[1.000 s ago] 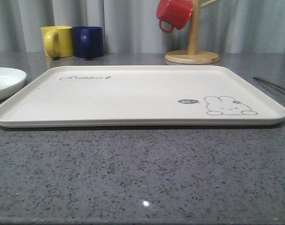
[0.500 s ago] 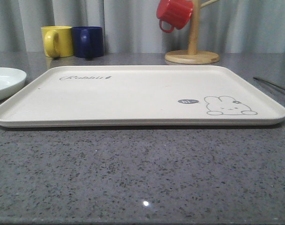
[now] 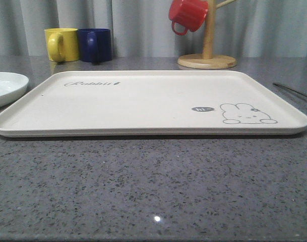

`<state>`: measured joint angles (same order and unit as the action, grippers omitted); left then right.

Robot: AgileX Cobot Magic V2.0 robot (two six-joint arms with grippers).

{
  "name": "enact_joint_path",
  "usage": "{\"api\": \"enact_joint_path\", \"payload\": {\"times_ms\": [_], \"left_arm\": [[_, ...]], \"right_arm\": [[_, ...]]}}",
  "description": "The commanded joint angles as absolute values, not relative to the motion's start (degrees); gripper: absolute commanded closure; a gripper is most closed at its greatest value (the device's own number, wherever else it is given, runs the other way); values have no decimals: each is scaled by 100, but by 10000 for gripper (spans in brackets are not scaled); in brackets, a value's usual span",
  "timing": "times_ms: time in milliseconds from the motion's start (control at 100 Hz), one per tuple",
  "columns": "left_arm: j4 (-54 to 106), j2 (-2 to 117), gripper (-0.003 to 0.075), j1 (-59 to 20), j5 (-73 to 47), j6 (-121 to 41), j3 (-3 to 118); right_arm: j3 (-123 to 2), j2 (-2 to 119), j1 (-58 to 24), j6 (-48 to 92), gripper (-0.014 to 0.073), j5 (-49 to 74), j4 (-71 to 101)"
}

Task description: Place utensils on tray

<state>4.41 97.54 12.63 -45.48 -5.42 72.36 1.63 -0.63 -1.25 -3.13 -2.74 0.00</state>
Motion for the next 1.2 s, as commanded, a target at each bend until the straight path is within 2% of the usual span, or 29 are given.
{"api": "enact_joint_path", "payload": {"times_ms": [0, 230, 500, 750, 920, 1190], "left_arm": [[388, 9611, 729, 1264, -4541, -655, 7360], [555, 9455, 729, 1437, -4531, -722, 7369], [2802, 8777, 730, 2069, -4798, -2228, 7369], [3470, 8268, 730, 2135, -4945, -2513, 7369], [4422, 8212, 730, 1875, -5157, -3041, 7373], [4461, 8248, 738, 677, -4917, -3054, 7373]], "right_arm": [[56, -186, -80, -284, 662, -760, -44], [56, -186, -80, -284, 662, -760, -44], [56, -186, -80, -284, 662, -760, -44], [56, -186, -80, -284, 662, -760, -44], [56, -186, -80, -284, 662, -760, -44], [56, -186, -80, -284, 662, -760, -44]]}}
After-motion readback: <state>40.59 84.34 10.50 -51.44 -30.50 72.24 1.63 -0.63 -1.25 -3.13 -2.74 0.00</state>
